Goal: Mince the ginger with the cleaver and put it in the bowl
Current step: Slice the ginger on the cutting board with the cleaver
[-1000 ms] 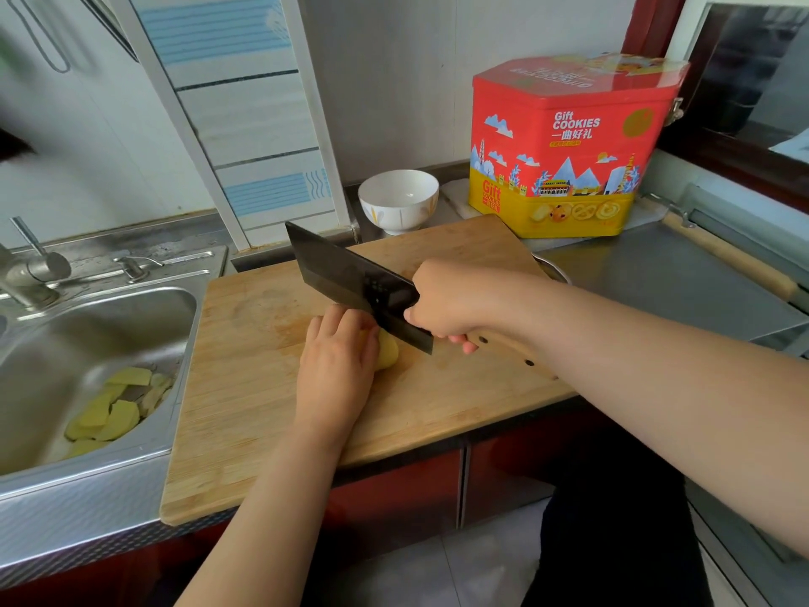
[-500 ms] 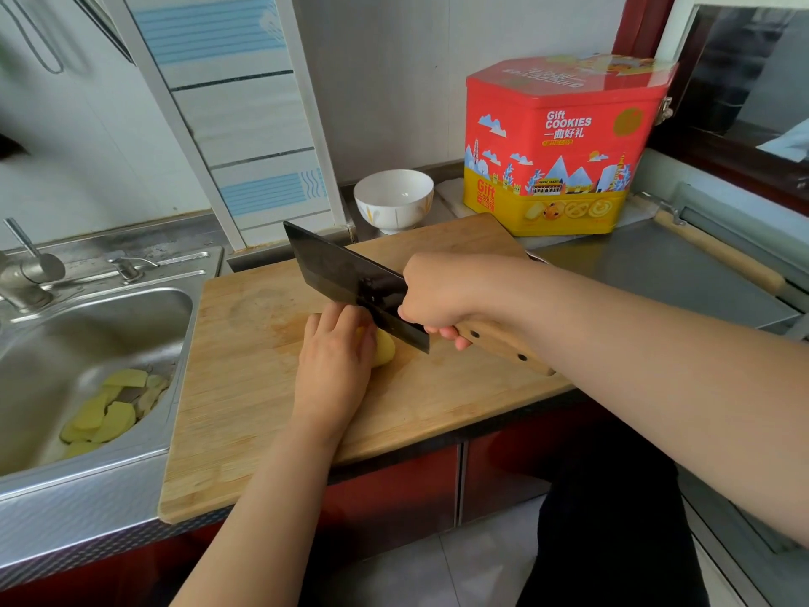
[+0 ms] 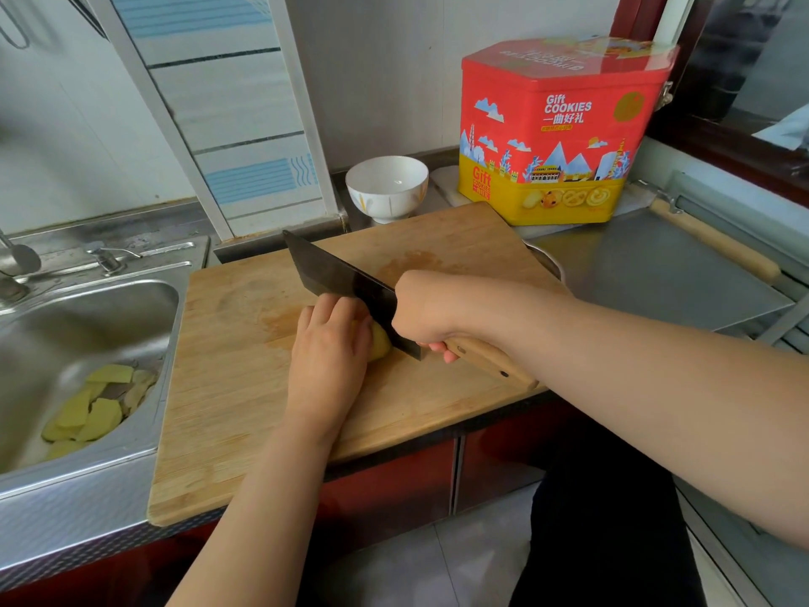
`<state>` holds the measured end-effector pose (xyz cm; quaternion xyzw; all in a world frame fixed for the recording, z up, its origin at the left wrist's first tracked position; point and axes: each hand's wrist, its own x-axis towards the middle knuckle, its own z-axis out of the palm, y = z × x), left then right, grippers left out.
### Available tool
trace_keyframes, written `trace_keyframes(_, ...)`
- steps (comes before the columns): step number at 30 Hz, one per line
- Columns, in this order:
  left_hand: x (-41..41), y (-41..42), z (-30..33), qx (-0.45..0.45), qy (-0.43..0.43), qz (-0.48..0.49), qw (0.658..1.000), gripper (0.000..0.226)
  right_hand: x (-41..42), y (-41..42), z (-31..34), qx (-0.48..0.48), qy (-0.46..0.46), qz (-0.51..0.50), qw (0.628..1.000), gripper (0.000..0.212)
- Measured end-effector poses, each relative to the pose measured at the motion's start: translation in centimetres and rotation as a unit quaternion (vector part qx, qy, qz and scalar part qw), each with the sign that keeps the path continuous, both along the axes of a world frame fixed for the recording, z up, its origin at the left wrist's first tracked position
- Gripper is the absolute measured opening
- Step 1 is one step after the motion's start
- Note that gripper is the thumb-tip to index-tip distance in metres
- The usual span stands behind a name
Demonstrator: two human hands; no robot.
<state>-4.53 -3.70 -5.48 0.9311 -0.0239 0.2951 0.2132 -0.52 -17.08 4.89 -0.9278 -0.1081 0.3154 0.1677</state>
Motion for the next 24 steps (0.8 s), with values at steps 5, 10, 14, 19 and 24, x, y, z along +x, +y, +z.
trace_keyframes(5,-0.5,-0.2,0.3,-0.003,-0.012,0.022,1.000,0.007,1.1,-1.6,-0.3,0.065,-0.011,-0.047,0.997,0.021)
trace_keyframes(10,-0.5,-0.3,0.3,-0.006,-0.009,0.020,1.000,0.008,1.1,-1.8,0.1,0.082,-0.027,-0.043,0.995,0.027)
trace_keyframes(14,-0.4,-0.2,0.2,0.000,-0.012,0.009,1.000,0.009,0.8,-1.7,1.2,0.094,-0.035,-0.042,0.994,0.028)
trace_keyframes(19,-0.5,-0.1,0.3,0.009,-0.019,0.000,1.000,0.008,0.3,-1.5,1.9,0.086,-0.032,-0.029,0.995,0.029)
trace_keyframes(24,-0.5,-0.1,0.3,0.013,-0.017,-0.002,1.000,0.008,0.3,-1.1,2.3,0.064,-0.039,-0.015,0.997,0.022)
